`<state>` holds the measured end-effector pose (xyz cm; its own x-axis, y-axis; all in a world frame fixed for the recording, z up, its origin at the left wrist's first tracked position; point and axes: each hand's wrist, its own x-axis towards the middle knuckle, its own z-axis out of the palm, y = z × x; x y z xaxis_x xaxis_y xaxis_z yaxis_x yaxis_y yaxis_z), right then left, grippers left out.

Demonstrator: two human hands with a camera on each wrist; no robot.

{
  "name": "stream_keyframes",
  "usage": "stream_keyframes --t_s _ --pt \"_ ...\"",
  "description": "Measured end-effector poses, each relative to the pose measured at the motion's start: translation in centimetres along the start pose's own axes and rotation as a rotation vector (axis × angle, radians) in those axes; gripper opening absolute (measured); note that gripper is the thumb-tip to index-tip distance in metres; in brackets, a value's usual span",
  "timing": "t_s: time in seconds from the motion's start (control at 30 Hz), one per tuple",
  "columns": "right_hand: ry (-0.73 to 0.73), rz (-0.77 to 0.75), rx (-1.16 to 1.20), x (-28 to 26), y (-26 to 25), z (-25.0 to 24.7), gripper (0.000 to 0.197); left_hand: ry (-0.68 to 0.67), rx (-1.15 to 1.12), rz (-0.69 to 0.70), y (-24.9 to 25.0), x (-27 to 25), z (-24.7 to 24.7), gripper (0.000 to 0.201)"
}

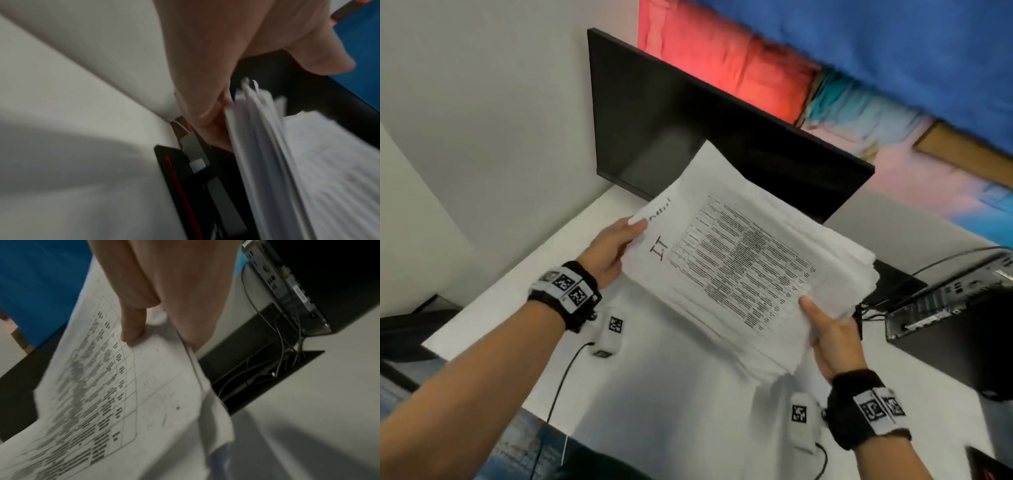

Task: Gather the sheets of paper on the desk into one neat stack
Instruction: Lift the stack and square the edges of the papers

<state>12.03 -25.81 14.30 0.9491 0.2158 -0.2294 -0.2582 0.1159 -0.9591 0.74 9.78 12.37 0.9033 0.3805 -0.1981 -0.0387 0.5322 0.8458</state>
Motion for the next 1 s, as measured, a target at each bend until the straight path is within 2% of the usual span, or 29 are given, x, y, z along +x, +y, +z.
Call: stream_keyframes --t_s 0.07,0.13,0.2,0.3,0.4,0.5,0.63,0.67,0.7,0.77,0.8,0.87,0.9,1.0 --pt "-0.014 -0.075 -0.018 -0.4 -1.3 -0.6 0.041 -0.023 0.197 0.015 1.5 0.1 -0.6 0.094" --pt "-0.027 -0.134 0.004 -1.1 -2.6 -0.6 0.04 -0.067 0.387 0.048 2.4 0.1 0.0 0.079" --pt "-0.037 -0.183 0.023 -1.5 -3.1 -0.2 0.04 -0.08 0.471 0.092 2.4 -0.5 2.1 0.064" --pt "0.018 -0.27 0.018 -1.7 -2.6 0.8 0.035 0.053 0.405 0.227 0.4 -0.5 4.3 0.054" --pt "0.114 -0.32 0.066 -1.6 -1.6 0.7 0.037 0.149 0.314 0.234 -1.2 -0.3 4.9 0.042" --pt "0.127 -0.252 -0.098 -1.2 1.3 -0.9 0.032 0.165 0.375 0.183 -3.0 0.1 3.6 0.032" --pt "0.076 -0.134 -0.29 0.0 5.9 -2.8 0.029 0.136 0.516 0.11 -5.9 0.3 1.4 0.058" --pt "0.071 -0.124 -0.323 0.4 6.2 -2.8 0.028 0.123 0.521 0.093 -6.4 0.3 1.4 0.058" --pt "0.057 -0.119 -0.361 0.8 6.2 -2.8 0.029 0.117 0.546 0.09 -6.7 0.4 1.7 0.054" --pt "0.091 -0.083 -0.407 1.5 5.2 -2.5 0.039 0.157 0.566 0.1 -6.9 1.1 2.5 0.03" --pt "0.12 -0.071 -0.389 1.8 4.6 -2.3 0.037 0.196 0.553 0.093 -6.4 1.2 3.1 0.02" --pt "0.145 -0.085 -0.312 1.8 3.2 -1.9 0.016 0.205 0.488 0.101 -5.7 1.5 4.0 0.016" --pt "0.147 -0.102 -0.268 1.6 2.7 -1.7 0.016 0.212 0.452 0.111 -5.6 1.6 4.2 0.018" --pt "0.139 -0.054 -0.186 1.2 3.4 -1.6 0.044 0.274 0.365 0.143 -6.0 1.5 4.2 0.036"
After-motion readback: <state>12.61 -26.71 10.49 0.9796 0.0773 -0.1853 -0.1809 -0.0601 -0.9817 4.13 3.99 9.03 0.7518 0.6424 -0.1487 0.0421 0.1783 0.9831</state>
